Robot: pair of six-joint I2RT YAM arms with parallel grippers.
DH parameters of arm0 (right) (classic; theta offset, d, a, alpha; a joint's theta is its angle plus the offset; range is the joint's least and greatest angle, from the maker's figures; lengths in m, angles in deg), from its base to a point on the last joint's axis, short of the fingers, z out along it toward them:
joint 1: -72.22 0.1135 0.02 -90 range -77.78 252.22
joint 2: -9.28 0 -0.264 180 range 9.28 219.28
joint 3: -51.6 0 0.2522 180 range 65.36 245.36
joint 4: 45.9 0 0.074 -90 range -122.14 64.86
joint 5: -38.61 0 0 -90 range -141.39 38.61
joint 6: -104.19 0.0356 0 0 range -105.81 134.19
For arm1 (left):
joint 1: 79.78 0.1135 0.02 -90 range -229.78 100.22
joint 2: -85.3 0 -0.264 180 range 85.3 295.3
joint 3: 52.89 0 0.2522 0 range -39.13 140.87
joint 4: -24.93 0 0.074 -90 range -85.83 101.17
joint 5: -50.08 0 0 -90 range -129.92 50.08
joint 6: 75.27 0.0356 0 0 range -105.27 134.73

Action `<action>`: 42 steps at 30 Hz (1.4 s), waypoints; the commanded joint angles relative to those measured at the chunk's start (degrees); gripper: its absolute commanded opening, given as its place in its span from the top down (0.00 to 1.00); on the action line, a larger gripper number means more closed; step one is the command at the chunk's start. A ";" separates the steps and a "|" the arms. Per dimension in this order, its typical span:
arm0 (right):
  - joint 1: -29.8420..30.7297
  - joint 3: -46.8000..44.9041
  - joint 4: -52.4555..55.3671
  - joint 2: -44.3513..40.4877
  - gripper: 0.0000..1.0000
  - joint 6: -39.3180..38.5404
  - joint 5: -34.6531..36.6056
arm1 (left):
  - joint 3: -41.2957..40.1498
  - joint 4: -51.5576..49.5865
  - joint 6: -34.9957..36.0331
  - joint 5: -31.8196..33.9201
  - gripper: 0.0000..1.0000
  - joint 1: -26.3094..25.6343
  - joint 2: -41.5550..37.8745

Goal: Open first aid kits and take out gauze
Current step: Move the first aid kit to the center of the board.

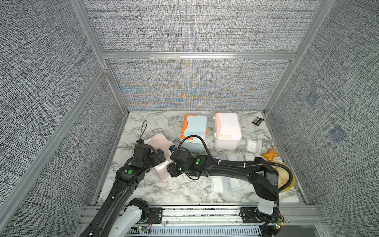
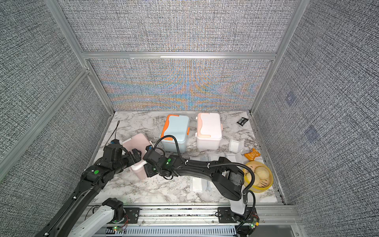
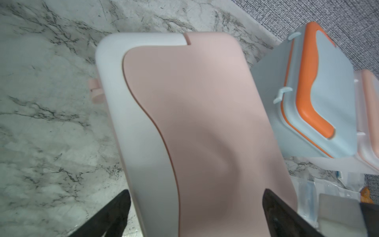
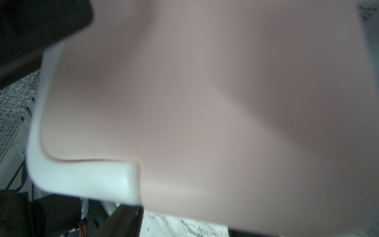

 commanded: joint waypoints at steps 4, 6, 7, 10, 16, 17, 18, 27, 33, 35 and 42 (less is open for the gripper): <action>-0.29 4.05 -1.59 3.17 0.36 0.95 -2.02 | 0.32 8.22 2.03 -4.00 0.01 4.90 5.65; -0.51 5.26 -1.92 4.42 0.36 1.58 -2.48 | 0.76 11.13 2.19 -5.96 0.01 6.60 9.04; -0.63 5.60 -2.43 4.84 0.36 1.87 -3.00 | 1.24 12.08 2.46 -6.10 0.00 7.25 10.84; -1.00 6.76 -5.07 6.29 0.35 2.23 -4.54 | 3.59 15.63 3.25 -8.68 0.01 9.55 16.56; -1.81 13.69 -5.49 11.45 0.35 2.69 -5.07 | 12.13 19.62 5.93 -11.16 0.00 12.32 28.83; -2.08 15.16 -5.64 12.54 0.35 2.74 -5.19 | 14.09 19.79 5.99 -12.07 0.00 12.61 31.12; -2.33 16.78 -5.68 13.76 0.34 2.71 -5.24 | 16.16 19.79 6.14 -12.67 0.01 12.75 33.42; -6.62 23.45 -4.12 17.55 0.22 0.67 -8.69 | 34.82 15.03 7.61 -17.26 0.01 14.39 49.31; -5.76 14.50 -7.25 7.83 0.07 -3.45 -10.17 | 37.28 11.29 8.37 -15.16 0.00 15.76 47.68; -5.12 9.79 -8.59 2.66 0.01 -5.00 -10.13 | 36.07 10.41 8.28 -14.18 0.00 15.98 44.56; -4.48 -10.37 -13.30 -17.85 0.01 -8.61 -3.18 | 25.08 11.20 7.94 -12.74 0.01 15.89 27.06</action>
